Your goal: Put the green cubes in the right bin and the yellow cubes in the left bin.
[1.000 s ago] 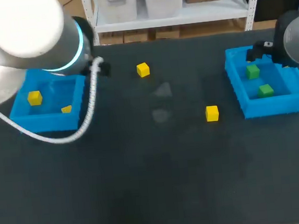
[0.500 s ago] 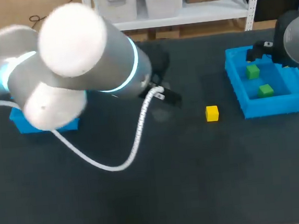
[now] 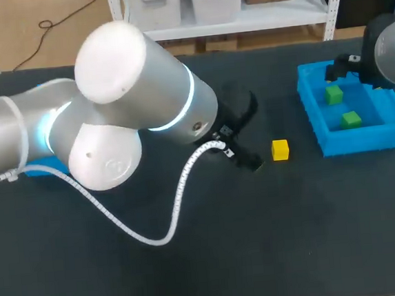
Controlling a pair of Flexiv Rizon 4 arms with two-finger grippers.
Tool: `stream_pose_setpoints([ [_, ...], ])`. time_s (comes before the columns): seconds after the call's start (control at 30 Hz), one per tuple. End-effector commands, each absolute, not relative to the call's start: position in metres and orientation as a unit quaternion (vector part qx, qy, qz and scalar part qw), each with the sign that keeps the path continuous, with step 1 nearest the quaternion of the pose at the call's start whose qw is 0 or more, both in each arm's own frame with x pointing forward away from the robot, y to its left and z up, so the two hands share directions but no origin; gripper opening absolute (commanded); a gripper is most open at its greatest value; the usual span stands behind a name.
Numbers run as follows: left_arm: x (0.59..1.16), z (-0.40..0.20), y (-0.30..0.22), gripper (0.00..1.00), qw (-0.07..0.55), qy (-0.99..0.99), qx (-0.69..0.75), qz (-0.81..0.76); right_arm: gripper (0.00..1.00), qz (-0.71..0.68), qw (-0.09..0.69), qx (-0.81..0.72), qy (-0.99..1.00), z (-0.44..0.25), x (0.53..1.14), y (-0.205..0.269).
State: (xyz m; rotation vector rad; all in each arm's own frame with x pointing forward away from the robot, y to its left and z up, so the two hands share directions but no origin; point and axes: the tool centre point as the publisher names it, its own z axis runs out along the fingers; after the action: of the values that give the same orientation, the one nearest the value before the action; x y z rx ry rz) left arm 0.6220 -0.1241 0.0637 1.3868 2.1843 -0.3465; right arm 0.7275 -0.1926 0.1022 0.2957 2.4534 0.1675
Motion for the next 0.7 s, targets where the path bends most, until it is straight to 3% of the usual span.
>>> stream_pose_setpoints([
  [0.03, 0.636, 0.058, -0.13, 1.0, 0.194, 0.704, 0.645, -0.227, 1.0, 0.065, 0.331, 0.113, 0.935, 0.101, 0.725, -0.193],
  [0.7, 0.651, 0.036, -0.168, 1.0, 0.167, 0.656, 0.712, -0.185, 1.0, 0.065, 0.331, 0.113, 0.935, 0.101, 0.725, -0.193],
])
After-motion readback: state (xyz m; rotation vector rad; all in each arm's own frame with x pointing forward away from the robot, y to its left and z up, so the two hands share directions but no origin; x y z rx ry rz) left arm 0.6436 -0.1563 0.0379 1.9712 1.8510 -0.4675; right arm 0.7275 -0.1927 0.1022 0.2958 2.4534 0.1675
